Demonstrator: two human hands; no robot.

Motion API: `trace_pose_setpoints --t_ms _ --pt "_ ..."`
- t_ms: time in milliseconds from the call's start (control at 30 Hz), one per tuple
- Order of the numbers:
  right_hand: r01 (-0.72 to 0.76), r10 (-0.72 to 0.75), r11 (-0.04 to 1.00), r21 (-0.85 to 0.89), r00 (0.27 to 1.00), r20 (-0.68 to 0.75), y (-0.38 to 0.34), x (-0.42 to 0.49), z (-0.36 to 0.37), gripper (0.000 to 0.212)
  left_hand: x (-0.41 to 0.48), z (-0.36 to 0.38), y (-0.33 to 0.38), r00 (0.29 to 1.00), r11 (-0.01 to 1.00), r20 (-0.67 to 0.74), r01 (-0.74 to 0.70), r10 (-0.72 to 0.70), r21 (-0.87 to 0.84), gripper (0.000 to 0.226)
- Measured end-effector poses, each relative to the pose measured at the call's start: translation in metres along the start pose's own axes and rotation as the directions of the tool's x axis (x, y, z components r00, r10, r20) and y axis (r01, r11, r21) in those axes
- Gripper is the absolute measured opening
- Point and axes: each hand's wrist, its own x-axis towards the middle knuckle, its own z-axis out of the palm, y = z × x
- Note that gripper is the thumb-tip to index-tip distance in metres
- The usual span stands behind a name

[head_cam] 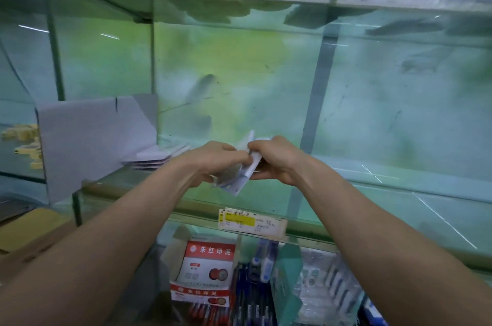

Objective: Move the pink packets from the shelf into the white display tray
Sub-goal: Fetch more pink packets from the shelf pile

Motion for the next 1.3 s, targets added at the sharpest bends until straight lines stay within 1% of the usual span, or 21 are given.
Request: trace_pose_setpoints --t_ms 67,133,167,233,300,367,500,600,667,800,933,1033,1200,1300 --pt "0.042 -0.044 0.997 -0.062 0.998 -0.039 -0.003 -0.011 -0.017 0.014 -0.001 0.010 0.013 1.000 1.000 0.014 -0.005 0.005 0.030 0.018" --pt "0.062 -0.072 0.988 -0.142 0.995 -0.067 -0.005 -0.024 -0.033 0.015 0.000 0.023 0.024 0.998 0.998 -0.043 -0.036 0.038 0.053 0.017" --pt "0.073 -0.088 0.981 -0.182 0.993 -0.079 -0.006 -0.030 -0.042 0.015 0.000 0.031 0.029 0.995 0.996 -0.076 -0.059 0.064 0.068 0.017" --pt "0.106 -0.144 0.958 -0.266 0.981 -0.129 -0.008 -0.043 -0.060 0.023 -0.002 0.047 0.042 0.984 0.986 -0.119 -0.119 0.133 0.116 0.017" --pt "0.141 -0.218 0.927 -0.347 0.957 -0.194 -0.010 -0.058 -0.082 0.030 -0.006 0.062 0.055 0.964 0.966 -0.170 -0.170 0.204 0.195 0.016" --pt "0.162 -0.289 0.889 -0.428 0.924 -0.251 -0.010 -0.075 -0.104 0.032 -0.010 0.077 0.069 0.933 0.939 -0.232 -0.210 0.276 0.273 0.016" --pt "0.105 -0.338 0.836 -0.538 0.871 -0.356 -0.006 -0.115 -0.149 0.025 -0.028 0.114 0.103 0.891 0.882 -0.242 -0.276 0.384 0.382 0.015" --pt "0.055 -0.369 0.783 -0.620 0.843 -0.392 -0.005 -0.151 -0.180 0.010 -0.048 0.145 0.130 0.856 0.842 -0.243 -0.326 0.456 0.431 0.016" --pt "0.023 -0.381 0.759 -0.650 0.825 -0.417 -0.005 -0.176 -0.198 0.004 -0.062 0.166 0.145 0.842 0.835 -0.248 -0.352 0.480 0.422 0.017" --pt "-0.044 -0.387 0.732 -0.680 0.795 -0.468 0.000 -0.226 -0.231 0.005 -0.092 0.206 0.169 0.836 0.835 -0.208 -0.417 0.507 0.358 0.018" --pt "-0.103 -0.358 0.750 -0.653 0.768 -0.532 0.010 -0.277 -0.261 0.007 -0.131 0.245 0.189 0.826 0.827 -0.170 -0.476 0.537 0.300 0.019" --pt "-0.174 -0.312 0.762 -0.624 0.746 -0.589 0.021 -0.319 -0.277 0.007 -0.164 0.278 0.200 0.820 0.820 -0.136 -0.515 0.557 0.250 0.019" --pt "-0.294 -0.231 0.776 -0.558 0.691 -0.685 0.058 -0.385 -0.303 0.005 -0.217 0.343 0.202 0.838 0.833 -0.053 -0.529 0.543 0.162 0.019" --pt "-0.360 -0.192 0.785 -0.503 0.631 -0.752 0.086 -0.422 -0.317 0.014 -0.252 0.381 0.197 0.863 0.859 -0.001 -0.503 0.506 0.094 0.031"
